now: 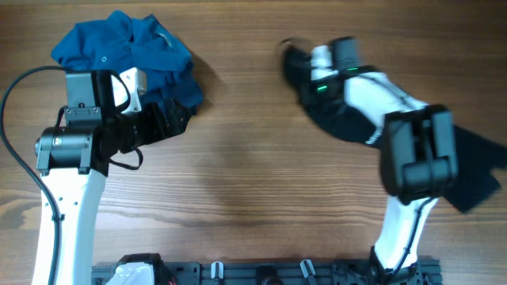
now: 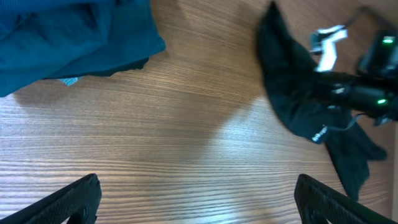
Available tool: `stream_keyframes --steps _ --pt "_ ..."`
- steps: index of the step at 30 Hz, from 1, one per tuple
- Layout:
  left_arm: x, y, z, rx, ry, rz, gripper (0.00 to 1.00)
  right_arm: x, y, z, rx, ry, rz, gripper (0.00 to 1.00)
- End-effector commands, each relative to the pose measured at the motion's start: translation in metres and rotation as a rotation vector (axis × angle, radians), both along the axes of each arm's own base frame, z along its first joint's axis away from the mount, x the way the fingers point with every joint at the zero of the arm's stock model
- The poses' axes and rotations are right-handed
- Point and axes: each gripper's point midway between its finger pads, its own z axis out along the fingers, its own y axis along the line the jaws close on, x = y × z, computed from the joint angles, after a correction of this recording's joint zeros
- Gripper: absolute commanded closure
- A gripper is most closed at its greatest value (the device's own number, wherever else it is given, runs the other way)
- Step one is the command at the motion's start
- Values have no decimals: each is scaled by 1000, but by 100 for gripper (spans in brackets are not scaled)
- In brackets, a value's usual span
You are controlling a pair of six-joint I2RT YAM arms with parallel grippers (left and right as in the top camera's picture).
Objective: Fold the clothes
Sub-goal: 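Pull the black shirt from the pile rightward with the right gripper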
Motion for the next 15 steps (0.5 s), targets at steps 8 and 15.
stream_keyframes --steps 8,15 --pt "5 -2 14 -6 -57 -23 1 -34 46 52 -161 -129 183 40" --pt "4 -32 18 -8 -92 -122 1 -10 -80 104 -82 -78 -311 23"
